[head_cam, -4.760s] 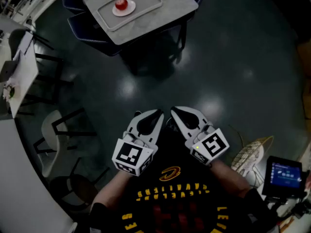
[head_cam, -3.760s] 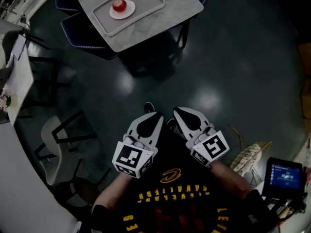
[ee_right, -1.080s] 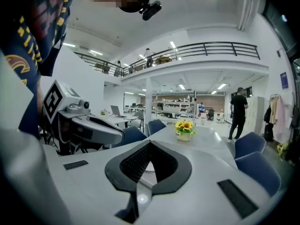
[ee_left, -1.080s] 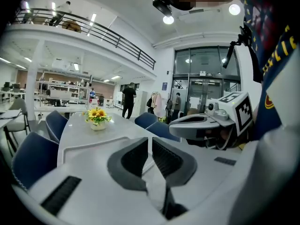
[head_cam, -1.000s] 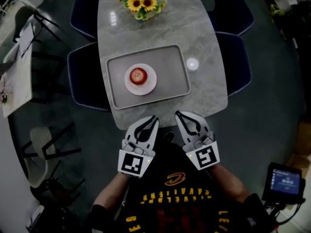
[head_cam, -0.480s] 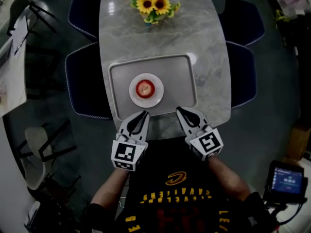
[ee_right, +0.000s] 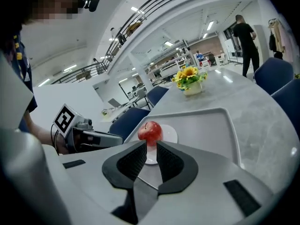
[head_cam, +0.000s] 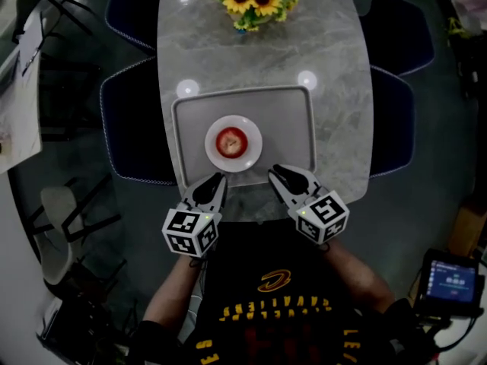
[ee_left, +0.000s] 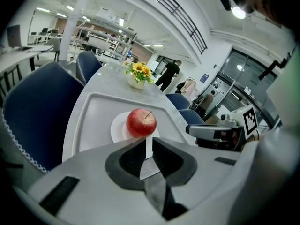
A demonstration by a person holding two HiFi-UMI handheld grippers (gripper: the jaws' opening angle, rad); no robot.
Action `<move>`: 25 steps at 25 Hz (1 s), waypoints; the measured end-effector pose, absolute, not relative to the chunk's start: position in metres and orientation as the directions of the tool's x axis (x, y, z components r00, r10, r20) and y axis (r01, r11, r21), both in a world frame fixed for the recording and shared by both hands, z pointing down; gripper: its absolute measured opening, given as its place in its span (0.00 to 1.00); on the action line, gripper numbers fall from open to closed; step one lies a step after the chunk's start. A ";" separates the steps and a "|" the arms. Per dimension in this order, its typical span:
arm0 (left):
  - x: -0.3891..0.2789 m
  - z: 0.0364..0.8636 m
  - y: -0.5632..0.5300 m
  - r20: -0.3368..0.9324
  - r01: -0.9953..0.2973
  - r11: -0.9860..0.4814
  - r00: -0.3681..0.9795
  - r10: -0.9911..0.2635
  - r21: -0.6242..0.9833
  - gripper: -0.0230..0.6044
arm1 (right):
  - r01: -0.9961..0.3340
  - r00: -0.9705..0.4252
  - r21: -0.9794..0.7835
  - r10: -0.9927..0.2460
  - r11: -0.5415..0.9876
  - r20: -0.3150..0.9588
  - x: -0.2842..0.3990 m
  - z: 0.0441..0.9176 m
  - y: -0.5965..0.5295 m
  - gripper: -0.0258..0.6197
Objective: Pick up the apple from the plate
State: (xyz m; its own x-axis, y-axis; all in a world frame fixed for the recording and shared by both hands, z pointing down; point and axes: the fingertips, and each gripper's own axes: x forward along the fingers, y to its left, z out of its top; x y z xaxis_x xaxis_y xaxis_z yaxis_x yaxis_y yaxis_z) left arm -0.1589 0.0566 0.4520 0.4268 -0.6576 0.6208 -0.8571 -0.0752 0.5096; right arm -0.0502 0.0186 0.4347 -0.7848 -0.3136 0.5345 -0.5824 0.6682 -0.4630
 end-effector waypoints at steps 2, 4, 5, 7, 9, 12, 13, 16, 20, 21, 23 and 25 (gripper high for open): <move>-0.163 0.458 0.055 0.629 -0.835 -0.003 0.417 -0.656 0.550 0.09 | -0.567 -0.795 -0.492 -0.280 0.661 0.539 -0.054 0.441 0.015 0.12; -0.166 0.464 0.053 0.637 -0.815 0.055 0.406 -0.655 0.576 0.09 | -0.552 -0.803 -0.516 -0.250 0.654 0.541 -0.059 0.447 0.010 0.12; -0.166 0.468 0.053 0.644 -0.809 0.077 0.402 -0.651 0.583 0.10 | -0.549 -0.804 -0.528 -0.239 0.648 0.544 -0.060 0.450 0.007 0.12; -0.166 0.475 0.053 0.660 -0.802 0.109 0.397 -0.638 0.588 0.15 | -0.553 -0.803 -0.553 -0.222 0.623 0.553 -0.061 0.459 0.003 0.12; -0.168 0.482 0.051 0.672 -0.796 0.133 0.393 -0.628 0.590 0.15 | -0.565 -0.797 -0.579 -0.211 0.588 0.565 -0.062 0.469 -0.001 0.12; -0.175 0.493 0.046 0.687 -0.790 0.164 0.385 -0.616 0.590 0.15 | -0.585 -0.784 -0.595 -0.198 0.551 0.588 -0.063 0.483 -0.010 0.12; -0.177 0.497 0.044 0.694 -0.790 0.174 0.382 -0.610 0.588 0.15 | -0.590 -0.780 -0.597 -0.193 0.544 0.595 -0.064 0.488 -0.013 0.12; -0.185 0.510 0.038 0.715 -0.789 0.204 0.372 -0.592 0.580 0.15 | -0.600 -0.770 -0.601 -0.174 0.528 0.614 -0.066 0.501 -0.020 0.12; -0.194 0.519 0.036 0.735 -0.783 0.240 0.364 -0.572 0.574 0.15 | -0.612 -0.756 -0.604 -0.153 0.510 0.637 -0.069 0.512 -0.023 0.12; -0.195 0.522 0.035 0.739 -0.780 0.249 0.363 -0.567 0.574 0.15 | -0.618 -0.750 -0.602 -0.151 0.505 0.643 -0.069 0.515 -0.024 0.12; -0.198 0.527 0.036 0.745 -0.772 0.266 0.365 -0.558 0.577 0.15 | -0.632 -0.739 -0.600 -0.147 0.491 0.658 -0.069 0.521 -0.026 0.12; -0.200 0.530 0.036 0.749 -0.763 0.280 0.370 -0.550 0.582 0.15 | -0.640 -0.731 -0.600 -0.140 0.480 0.668 -0.068 0.525 -0.025 0.12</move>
